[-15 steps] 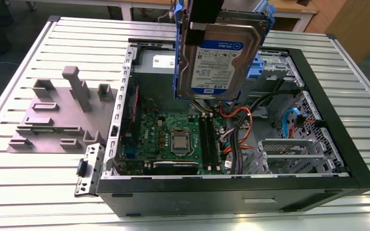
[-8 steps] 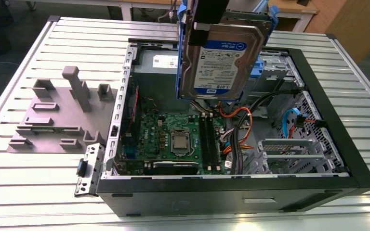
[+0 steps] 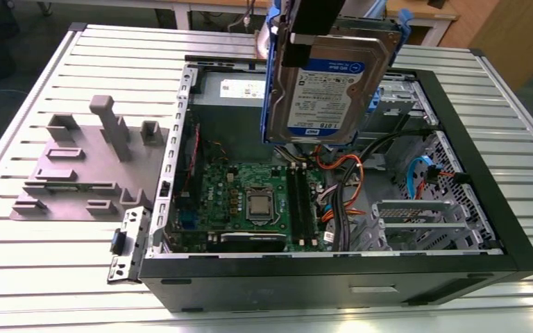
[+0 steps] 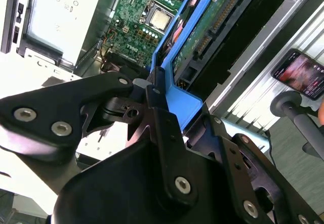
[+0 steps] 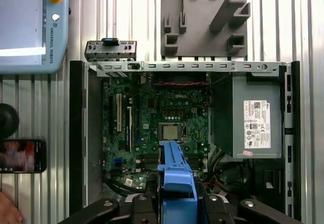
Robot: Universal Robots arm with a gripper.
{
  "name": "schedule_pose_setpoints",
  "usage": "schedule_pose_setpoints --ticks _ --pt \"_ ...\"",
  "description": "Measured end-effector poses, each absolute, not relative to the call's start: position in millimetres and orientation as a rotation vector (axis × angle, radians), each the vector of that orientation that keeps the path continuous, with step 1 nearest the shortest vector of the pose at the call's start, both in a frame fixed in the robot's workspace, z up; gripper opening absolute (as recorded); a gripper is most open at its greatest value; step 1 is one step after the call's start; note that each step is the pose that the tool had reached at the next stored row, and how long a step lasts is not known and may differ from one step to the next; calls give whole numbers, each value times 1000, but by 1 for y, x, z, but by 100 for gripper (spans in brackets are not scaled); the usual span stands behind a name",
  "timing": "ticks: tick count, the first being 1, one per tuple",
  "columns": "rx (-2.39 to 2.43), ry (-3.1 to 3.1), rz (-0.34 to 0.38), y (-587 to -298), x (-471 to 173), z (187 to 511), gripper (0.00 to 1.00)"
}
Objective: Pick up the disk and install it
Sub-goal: 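Insert the disk into the insertion slot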
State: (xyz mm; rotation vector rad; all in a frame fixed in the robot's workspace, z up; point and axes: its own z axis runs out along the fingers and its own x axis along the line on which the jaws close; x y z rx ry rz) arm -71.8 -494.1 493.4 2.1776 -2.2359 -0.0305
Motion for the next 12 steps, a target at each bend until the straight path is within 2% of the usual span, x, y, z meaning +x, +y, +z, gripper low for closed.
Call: schedule_pose_setpoints --ticks 12 --pt "2178 -2236 -31 -513 -69 492 36"
